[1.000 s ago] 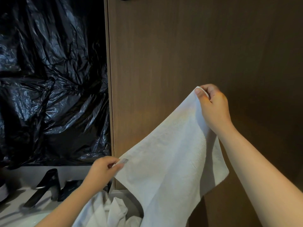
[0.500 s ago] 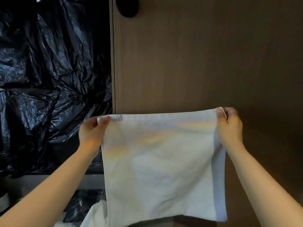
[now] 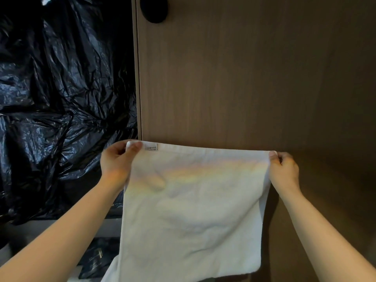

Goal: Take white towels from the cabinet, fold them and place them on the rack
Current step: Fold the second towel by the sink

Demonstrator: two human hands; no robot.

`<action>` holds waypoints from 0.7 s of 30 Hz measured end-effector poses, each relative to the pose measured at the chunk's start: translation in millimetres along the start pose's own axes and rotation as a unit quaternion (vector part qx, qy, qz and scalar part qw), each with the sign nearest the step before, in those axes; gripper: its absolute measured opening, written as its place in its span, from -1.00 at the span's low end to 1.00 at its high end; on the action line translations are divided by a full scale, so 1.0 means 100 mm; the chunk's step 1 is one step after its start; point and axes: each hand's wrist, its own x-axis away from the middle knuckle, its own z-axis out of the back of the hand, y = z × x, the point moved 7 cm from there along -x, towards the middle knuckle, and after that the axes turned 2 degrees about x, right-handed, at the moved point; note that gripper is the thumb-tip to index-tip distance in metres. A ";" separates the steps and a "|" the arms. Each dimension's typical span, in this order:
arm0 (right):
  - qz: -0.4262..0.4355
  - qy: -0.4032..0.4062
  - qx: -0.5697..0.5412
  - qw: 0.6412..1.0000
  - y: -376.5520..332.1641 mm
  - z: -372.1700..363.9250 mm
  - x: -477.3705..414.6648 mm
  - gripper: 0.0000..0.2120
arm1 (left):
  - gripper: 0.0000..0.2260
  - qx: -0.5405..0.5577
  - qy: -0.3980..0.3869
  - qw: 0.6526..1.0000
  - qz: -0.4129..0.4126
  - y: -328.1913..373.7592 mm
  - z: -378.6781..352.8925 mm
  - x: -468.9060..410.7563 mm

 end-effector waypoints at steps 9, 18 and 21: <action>-0.037 -0.019 -0.021 0.999 0.10 -0.05 -0.03 -0.70 | -0.90 -0.021 0.016 1.000 0.005 0.01 -0.03 0.02; 0.007 -0.047 0.097 0.994 0.01 -0.09 0.07 -0.70 | -0.91 -0.030 -0.009 0.999 -0.010 0.21 -0.18 0.17; 0.074 -0.071 0.070 0.992 -0.27 -0.22 0.28 -0.66 | -0.87 -0.057 -0.055 0.996 -0.044 0.33 -0.38 0.33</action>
